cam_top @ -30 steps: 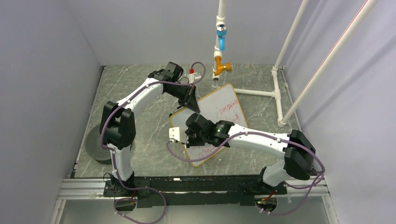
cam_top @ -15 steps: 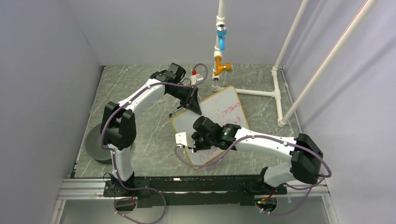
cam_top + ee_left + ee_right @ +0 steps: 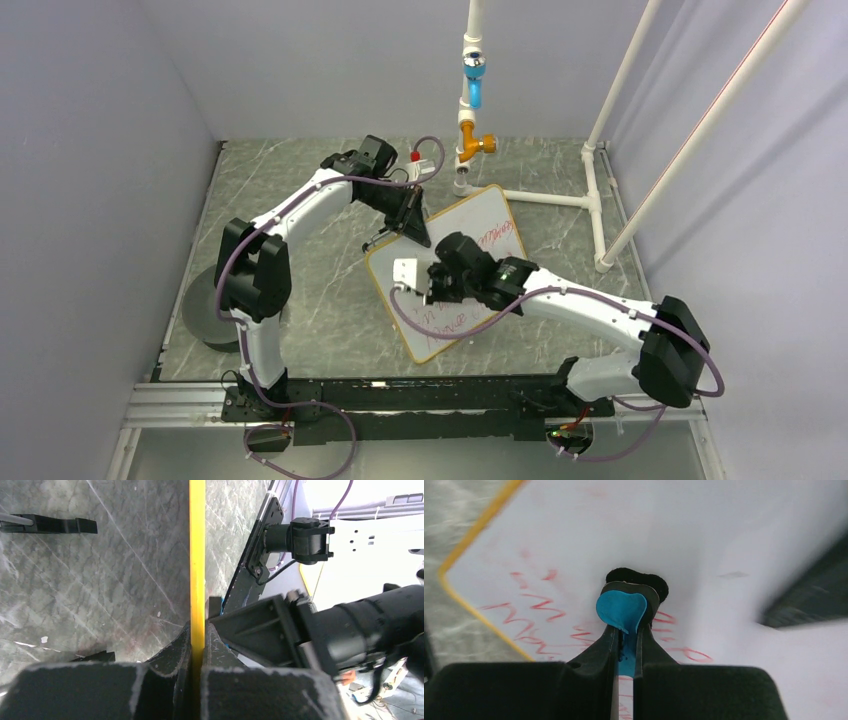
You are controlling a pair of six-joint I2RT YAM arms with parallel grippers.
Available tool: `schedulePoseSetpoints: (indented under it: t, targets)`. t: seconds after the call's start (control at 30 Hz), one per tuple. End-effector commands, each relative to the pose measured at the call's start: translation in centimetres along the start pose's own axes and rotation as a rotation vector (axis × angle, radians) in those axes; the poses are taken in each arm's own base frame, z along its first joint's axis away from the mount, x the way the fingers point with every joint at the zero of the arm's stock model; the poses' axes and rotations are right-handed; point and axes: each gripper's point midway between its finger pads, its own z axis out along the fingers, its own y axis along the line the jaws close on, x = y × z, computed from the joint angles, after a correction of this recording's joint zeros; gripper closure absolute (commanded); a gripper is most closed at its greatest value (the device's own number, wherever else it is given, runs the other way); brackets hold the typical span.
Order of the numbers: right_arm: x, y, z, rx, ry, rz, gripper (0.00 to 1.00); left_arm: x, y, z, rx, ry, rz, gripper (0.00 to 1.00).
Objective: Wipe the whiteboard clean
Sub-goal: Erase the whiteboard at the center of the board.
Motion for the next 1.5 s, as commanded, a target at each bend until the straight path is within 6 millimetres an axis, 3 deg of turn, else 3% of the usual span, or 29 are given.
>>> schedulePoseSetpoints:
  t: [0.0, 0.07, 0.17, 0.27, 0.33, 0.4, 0.47, 0.57, 0.67, 0.7, 0.8, 0.9, 0.97, 1.03, 1.13, 1.2, 1.27, 1.37, 1.47]
  targets:
    - [-1.7, 5.3, 1.0, -0.191, -0.059, -0.101, 1.00, -0.4, -4.6, -1.8, 0.097, -0.028, 0.041, 1.00]
    - [-3.4, 4.6, 1.3, -0.179, -0.077, -0.079, 1.00, -0.4, -4.6, -1.9, 0.097, -0.029, 0.040, 1.00]
    - [-5.0, 0.4, 1.3, -0.036, -0.078, 0.017, 1.00, -0.4, -4.6, -1.9, 0.094, -0.029, 0.043, 1.00]
    - [-3.5, -4.3, 0.4, 0.119, -0.052, 0.119, 1.00, -0.3, -4.6, -1.9, 0.095, -0.028, 0.042, 1.00]
    - [-1.9, -5.5, -0.4, 0.175, -0.035, 0.133, 1.00, -0.4, -4.8, -1.9, 0.097, -0.029, 0.045, 1.00]
    - [-0.3, -4.9, -0.8, 0.168, -0.013, 0.104, 1.00, -0.4, -4.9, -2.0, 0.101, -0.031, 0.045, 1.00]
    - [0.3, -2.2, -0.6, 0.061, -0.033, 0.065, 1.00, -0.5, -5.0, -2.0, 0.104, -0.034, 0.047, 1.00]
    - [-0.2, 2.8, 0.2, -0.136, -0.073, -0.001, 1.00, -0.5, -5.0, -2.0, 0.107, -0.034, 0.045, 1.00]
    - [-1.6, 4.4, 1.3, -0.177, -0.067, -0.034, 1.00, -0.5, -5.0, -2.1, 0.109, -0.034, 0.046, 1.00]
    - [-2.4, 4.0, 1.5, -0.164, -0.071, -0.026, 1.00, -0.5, -5.0, -2.1, 0.109, -0.035, 0.046, 1.00]
    - [-4.3, 0.0, 1.8, -0.005, -0.072, 0.037, 1.00, -0.5, -5.0, -2.1, 0.109, -0.033, 0.048, 1.00]
    - [-3.1, -5.2, 0.8, 0.161, -0.042, 0.133, 1.00, -0.5, -5.1, -2.2, 0.108, -0.035, 0.051, 1.00]
    - [-1.2, -6.8, -0.1, 0.225, -0.021, 0.158, 1.00, -0.5, -5.2, -2.3, 0.110, -0.038, 0.054, 1.00]
    - [0.7, -6.2, -0.6, 0.239, 0.005, 0.124, 1.00, -0.5, -5.4, -2.4, 0.114, -0.040, 0.058, 1.00]
    - [2.2, -2.1, -0.2, 0.091, -0.014, 0.067, 1.00, -0.6, -5.5, -2.5, 0.113, -0.043, 0.061, 1.00]
    - [2.2, 1.0, 0.2, -0.030, -0.036, 0.032, 1.00, -0.5, -5.6, -2.6, 0.113, -0.043, 0.061, 1.00]
    - [1.3, 2.5, 0.6, -0.098, -0.052, 0.006, 1.00, -0.6, -5.6, -2.6, 0.113, -0.045, 0.063, 1.00]
    - [-1.6, 2.3, 1.0, -0.114, -0.080, -0.001, 1.00, -0.6, -5.6, -2.6, 0.113, -0.045, 0.063, 1.00]
    - [-3.2, -1.7, 1.3, 0.031, -0.064, 0.055, 1.00, -0.6, -5.6, -2.6, 0.114, -0.045, 0.064, 1.00]
